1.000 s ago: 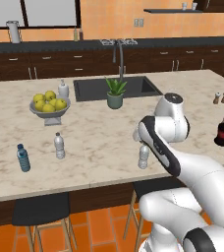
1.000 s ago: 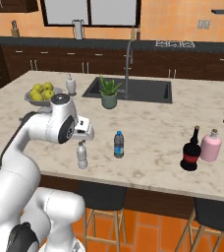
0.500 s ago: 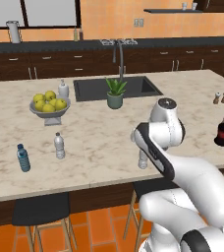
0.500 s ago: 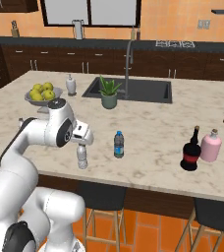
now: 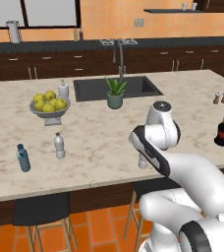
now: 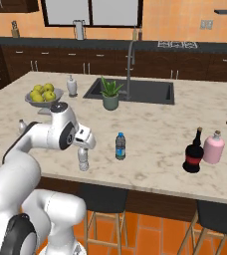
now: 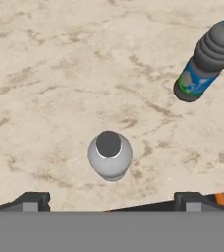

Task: Move the plastic bottles in the middle to the plastics group, and the glass bottles in the middle to the glass group.

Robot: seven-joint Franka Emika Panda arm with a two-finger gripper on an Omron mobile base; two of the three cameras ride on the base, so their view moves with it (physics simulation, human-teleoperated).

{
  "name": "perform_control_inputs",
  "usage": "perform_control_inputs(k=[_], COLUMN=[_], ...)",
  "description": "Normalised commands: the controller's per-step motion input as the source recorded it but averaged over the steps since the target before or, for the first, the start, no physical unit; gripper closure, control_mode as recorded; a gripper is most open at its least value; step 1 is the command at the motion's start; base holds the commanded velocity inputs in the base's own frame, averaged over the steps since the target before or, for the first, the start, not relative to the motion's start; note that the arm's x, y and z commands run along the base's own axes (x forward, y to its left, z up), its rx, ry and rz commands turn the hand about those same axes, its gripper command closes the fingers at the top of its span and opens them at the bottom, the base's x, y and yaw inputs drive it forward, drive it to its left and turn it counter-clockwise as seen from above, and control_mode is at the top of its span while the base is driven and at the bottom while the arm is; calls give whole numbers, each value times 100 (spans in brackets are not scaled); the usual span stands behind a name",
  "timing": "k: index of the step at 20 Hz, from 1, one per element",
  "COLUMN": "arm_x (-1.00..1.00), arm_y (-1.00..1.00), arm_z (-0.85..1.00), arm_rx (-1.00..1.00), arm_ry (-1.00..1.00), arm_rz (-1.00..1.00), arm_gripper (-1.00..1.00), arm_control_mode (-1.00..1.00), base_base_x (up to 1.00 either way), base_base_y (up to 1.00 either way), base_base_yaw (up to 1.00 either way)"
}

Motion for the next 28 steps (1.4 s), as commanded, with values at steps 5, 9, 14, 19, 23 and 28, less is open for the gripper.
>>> perform_control_inputs(k=[5,9,14,19,23,28], arm_x=[11,16,19,4,0,0], arm_y=[0,0,-4,-5,0,0], arm_z=[-23,-23,-11,-15,-15,-13], arm_rx=[0,0,0,0,0,0], arm_ry=[5,0,0,2,0,0], arm_rz=[0,0,1,4,3,3], arm_gripper=[-100,-100,-100,-100,-100,-100], arm_control_mode=[-100,-100,-100,-100,-100,-100], base_base_x=[0,0,0,0,0,0], base_base_y=[0,0,0,0,0,0], base_base_yaw=[0,0,0,0,0,0])
